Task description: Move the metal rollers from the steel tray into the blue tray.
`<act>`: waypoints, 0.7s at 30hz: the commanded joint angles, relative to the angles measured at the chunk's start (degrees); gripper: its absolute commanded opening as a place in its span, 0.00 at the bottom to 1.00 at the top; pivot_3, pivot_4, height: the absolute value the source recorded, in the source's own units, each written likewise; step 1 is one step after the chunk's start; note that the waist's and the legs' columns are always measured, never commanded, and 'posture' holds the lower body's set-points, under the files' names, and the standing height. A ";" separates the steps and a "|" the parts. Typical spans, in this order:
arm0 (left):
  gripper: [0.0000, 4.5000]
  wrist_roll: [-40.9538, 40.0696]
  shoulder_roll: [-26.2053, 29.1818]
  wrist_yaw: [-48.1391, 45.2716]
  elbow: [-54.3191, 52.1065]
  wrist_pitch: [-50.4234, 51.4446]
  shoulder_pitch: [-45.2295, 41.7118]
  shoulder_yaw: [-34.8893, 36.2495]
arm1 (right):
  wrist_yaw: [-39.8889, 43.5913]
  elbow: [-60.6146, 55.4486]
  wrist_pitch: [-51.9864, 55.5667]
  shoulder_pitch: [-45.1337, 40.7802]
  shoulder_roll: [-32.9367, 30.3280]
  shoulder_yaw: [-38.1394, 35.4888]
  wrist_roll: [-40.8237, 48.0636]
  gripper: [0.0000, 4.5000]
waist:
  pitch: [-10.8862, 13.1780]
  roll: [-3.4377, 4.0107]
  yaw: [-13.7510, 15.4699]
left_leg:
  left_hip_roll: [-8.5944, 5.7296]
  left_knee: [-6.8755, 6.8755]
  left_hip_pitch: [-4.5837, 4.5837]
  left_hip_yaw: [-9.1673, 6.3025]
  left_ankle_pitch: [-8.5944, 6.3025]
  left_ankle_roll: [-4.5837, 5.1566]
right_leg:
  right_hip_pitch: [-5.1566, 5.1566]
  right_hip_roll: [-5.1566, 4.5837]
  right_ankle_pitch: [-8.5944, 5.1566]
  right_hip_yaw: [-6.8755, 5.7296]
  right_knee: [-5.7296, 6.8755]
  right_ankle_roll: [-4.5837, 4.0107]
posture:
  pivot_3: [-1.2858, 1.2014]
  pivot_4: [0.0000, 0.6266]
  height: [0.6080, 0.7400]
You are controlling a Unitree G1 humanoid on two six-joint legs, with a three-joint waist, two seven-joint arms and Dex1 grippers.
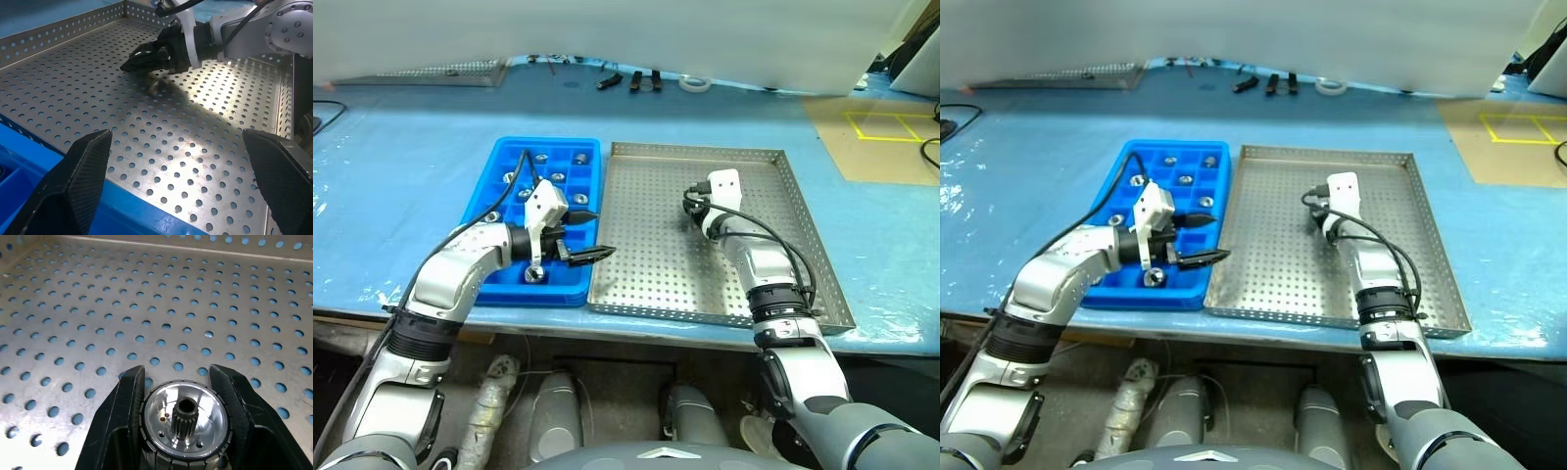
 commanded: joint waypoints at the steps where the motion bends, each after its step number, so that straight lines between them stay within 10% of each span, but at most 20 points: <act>1: 1.00 -2.49 1.32 -0.33 -4.17 1.40 1.37 3.04 | 3.29 -6.29 0.70 -0.95 0.08 1.99 1.28 0.38 | 0.00 0.00 0.02 | 0.01 0.00 0.00 0.00 0.00 0.00 | 0.00 0.00 0.00 0.00 0.00 0.00 | 0.53 0.24 1.00; 21: 1.00 -8.98 5.79 12.14 -27.41 8.62 28.75 20.77 | 36.83 -4.67 -2.87 -9.77 3.59 17.06 6.29 0.38 | 0.01 -0.01 5.85 | 0.15 -0.62 -0.14 -0.09 -0.10 0.16 | -0.32 0.02 -0.26 -0.15 -0.13 -0.28 | 0.70 0.24 1.00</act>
